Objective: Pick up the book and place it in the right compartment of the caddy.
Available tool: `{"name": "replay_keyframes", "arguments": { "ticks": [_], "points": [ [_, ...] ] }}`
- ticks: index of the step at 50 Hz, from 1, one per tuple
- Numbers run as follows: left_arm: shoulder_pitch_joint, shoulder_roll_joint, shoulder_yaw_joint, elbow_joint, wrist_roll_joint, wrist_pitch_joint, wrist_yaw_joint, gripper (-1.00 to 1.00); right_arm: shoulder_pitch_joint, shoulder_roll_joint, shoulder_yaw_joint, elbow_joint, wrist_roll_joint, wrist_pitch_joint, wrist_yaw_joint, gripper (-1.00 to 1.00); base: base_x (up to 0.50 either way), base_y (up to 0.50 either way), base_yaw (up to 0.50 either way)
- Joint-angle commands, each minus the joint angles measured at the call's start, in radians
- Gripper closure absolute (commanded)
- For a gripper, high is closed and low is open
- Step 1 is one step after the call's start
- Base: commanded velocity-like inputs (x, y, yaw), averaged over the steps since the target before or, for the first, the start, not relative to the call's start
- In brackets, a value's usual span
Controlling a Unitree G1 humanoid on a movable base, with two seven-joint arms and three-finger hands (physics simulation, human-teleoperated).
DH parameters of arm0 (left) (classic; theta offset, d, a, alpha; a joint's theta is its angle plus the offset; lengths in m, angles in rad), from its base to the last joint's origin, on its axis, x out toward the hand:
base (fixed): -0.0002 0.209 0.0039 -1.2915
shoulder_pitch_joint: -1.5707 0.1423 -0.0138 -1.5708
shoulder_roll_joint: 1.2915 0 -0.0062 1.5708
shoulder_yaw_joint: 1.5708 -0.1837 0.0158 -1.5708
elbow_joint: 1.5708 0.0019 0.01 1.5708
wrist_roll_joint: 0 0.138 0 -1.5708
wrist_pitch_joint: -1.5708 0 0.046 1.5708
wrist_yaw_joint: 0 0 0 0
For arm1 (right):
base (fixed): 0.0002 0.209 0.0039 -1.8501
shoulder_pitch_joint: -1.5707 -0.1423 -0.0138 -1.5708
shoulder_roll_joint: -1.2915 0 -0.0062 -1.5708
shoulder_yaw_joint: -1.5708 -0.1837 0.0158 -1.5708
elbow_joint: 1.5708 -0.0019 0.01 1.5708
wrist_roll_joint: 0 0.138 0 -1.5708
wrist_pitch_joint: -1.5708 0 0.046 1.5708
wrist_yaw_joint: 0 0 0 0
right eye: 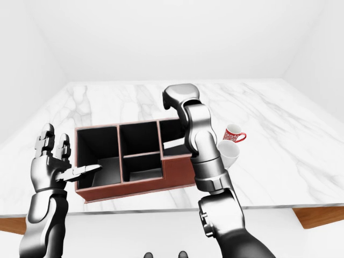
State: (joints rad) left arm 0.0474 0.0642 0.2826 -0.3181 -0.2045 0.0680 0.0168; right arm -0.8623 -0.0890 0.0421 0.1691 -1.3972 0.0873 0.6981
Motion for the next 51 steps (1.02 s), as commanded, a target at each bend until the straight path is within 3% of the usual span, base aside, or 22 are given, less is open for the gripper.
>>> {"name": "replay_keyframes", "arguments": {
  "ticks": [1, 6, 16, 20, 51],
  "points": [
    [-0.001, -0.003, -0.011, 0.010, 0.000, -0.004, 0.010, -1.00, -0.011, -0.001, 0.001, -0.004, -0.022, 0.000, 0.000, -1.00, 0.00, 0.00, 0.00],
    [0.004, -0.006, -0.014, -0.014, 0.002, 0.014, 0.014, -1.00, 0.004, -0.001, 0.002, -0.019, -0.030, 0.000, 0.000, -1.00, 0.00, 0.00, 0.00],
    [-0.001, -0.005, -0.012, 0.013, 0.003, -0.007, 0.010, -1.00, -0.046, -0.009, -0.012, -0.124, -0.061, 0.000, 0.000, -1.00, 0.00, 0.00, 0.00],
    [0.000, -0.004, -0.012, -0.004, 0.001, 0.008, 0.014, -1.00, -0.056, -0.004, -0.012, -0.162, -0.078, 0.000, 0.000, -1.00, 0.00, 0.00, 0.00],
    [0.003, -0.007, -0.011, -0.014, 0.003, 0.015, 0.012, -1.00, -0.065, 0.004, -0.016, -0.203, -0.096, 0.000, 0.000, -1.00, 0.00, 0.00, 0.00]
  ]
}}
